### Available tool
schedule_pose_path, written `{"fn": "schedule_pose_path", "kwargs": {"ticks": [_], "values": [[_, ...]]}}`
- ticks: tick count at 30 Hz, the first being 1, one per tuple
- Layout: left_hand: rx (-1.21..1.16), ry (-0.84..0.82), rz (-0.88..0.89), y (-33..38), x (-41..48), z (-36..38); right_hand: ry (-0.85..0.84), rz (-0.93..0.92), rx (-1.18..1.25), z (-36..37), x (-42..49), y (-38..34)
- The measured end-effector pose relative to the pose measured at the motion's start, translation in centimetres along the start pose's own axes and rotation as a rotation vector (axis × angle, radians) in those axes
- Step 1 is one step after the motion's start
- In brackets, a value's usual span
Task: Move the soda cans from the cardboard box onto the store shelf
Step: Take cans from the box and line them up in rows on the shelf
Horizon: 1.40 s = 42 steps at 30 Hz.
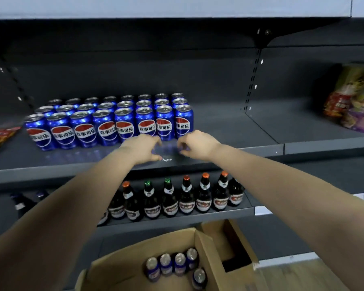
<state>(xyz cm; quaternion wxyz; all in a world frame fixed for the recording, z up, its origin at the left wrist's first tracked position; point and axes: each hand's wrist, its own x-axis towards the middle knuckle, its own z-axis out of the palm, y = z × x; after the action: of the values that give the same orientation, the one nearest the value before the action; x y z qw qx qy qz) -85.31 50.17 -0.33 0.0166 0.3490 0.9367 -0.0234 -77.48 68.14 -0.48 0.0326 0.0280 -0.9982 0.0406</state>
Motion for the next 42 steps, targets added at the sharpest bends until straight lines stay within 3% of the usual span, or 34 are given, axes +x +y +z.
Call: {"fn": "schedule_pose_path", "kwargs": {"ticks": [3, 10, 17, 22, 26, 32, 37, 42], "values": [[-0.123, -0.202, 0.037, 1.1, -1.2, 2.7, -0.066, -0.013, -0.019, 1.8, -1.7, -0.6], [-0.232, -0.385, 0.022, 2.4, -3.3, 11.4, -0.302, -0.028, 0.049, 9.6, -4.5, -0.6], [-0.356, -0.578, 0.003, 2.8, -6.1, 24.0, -0.552, 0.009, 0.119, 23.1, -6.2, -0.7], [-0.282, -0.676, 0.016, 2.9, -8.6, 34.5, -0.654, 0.133, 0.189, 33.3, -8.3, -1.3], [-0.276, -0.67, 0.052, 2.7, -10.4, 41.9, -0.683, 0.193, 0.144, 42.1, -9.8, -2.2], [-0.229, -0.693, 0.032, 3.4, -10.2, 51.7, -0.667, 0.271, 0.304, 50.4, -9.7, -1.9], [-0.102, -0.559, 0.047, 3.3, -7.5, 56.9, -0.638, 0.329, 0.344, 56.8, -8.7, -1.3], [-0.115, -0.39, 0.048, 2.1, -3.5, 59.8, -0.567, 0.285, 0.226, 60.4, -7.0, -1.2]]}}
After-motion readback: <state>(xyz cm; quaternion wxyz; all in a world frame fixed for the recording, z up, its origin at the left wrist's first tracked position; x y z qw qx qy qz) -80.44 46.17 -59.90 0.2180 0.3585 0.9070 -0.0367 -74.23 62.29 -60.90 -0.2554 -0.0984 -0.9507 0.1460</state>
